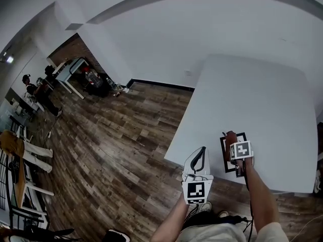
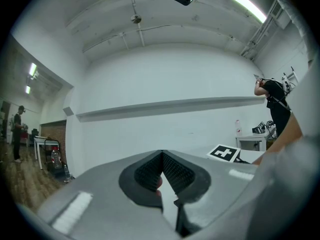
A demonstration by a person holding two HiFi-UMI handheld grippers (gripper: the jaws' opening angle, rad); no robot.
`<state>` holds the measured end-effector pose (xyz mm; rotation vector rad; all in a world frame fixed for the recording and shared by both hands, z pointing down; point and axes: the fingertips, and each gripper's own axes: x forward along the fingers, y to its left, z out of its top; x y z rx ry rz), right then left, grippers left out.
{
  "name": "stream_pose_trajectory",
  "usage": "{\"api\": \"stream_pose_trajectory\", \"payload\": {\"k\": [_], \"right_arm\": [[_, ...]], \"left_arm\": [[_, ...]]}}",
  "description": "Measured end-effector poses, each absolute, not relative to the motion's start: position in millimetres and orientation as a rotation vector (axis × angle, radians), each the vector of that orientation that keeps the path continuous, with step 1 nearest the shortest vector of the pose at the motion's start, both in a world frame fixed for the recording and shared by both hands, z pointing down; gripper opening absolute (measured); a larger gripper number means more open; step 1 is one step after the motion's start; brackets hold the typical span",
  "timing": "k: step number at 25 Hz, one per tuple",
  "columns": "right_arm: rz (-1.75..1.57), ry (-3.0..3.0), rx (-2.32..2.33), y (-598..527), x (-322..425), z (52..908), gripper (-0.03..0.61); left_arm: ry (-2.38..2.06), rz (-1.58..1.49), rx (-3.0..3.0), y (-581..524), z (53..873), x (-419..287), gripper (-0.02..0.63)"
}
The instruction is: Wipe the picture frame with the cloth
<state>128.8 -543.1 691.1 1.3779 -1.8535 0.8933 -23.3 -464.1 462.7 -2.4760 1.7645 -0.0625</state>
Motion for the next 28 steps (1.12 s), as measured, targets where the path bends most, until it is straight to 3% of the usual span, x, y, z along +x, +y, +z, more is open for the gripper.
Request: {"api": "stream_pose_trajectory", "payload": {"k": [8,18,28], "right_arm": [[0.961,-1.719,1.545,-549.1,222.0,692.2,0.094],[0.914,-1.806,1.607,-546.1,222.5,664.9,0.094],[0.352,-2.287,1.845,-521.2,202.7,516.0,0.094]], "left_arm": [[1.71,-0.098,-2.509,-455.1,470.3,-9.1,0.001],[1.695,-0.078,-2.516,-457.1,465.3,-2.2,0.001],[1.718,0.016,-2.529,-467.3,450.3,-1.3,0.001]]}}
